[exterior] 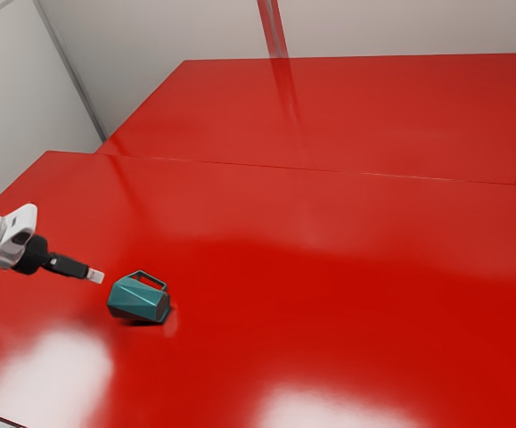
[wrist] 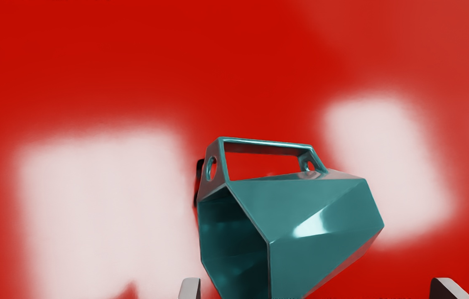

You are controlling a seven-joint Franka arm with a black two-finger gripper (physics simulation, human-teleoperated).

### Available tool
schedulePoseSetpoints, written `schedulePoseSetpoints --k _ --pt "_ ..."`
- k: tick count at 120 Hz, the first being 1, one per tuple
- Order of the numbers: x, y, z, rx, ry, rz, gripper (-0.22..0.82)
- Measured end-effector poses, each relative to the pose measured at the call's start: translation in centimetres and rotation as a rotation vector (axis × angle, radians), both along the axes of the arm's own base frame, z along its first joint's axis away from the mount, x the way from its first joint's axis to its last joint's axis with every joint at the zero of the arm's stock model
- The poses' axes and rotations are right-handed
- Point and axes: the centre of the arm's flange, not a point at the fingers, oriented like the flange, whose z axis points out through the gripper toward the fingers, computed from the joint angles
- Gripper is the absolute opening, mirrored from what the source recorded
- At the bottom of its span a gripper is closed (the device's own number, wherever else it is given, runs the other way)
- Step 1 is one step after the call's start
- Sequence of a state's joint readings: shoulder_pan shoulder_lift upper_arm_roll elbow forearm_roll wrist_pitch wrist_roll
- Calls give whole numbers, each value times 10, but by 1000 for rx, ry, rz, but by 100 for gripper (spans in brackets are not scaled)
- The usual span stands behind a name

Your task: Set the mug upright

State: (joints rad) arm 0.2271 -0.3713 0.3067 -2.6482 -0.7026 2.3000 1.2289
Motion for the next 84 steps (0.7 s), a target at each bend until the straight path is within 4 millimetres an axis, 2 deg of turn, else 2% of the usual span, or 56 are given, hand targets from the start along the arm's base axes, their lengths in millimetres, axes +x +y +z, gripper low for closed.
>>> schedulePoseSetpoints --k 26,43,60,84 --pt "-13 -4 -32 76 -90 -165 60" --pt "-14 -4 -52 114 -117 -233 60" --pt "-12 -5 -64 146 -149 -291 60" --pt "-5 -15 -73 176 -194 -368 54"
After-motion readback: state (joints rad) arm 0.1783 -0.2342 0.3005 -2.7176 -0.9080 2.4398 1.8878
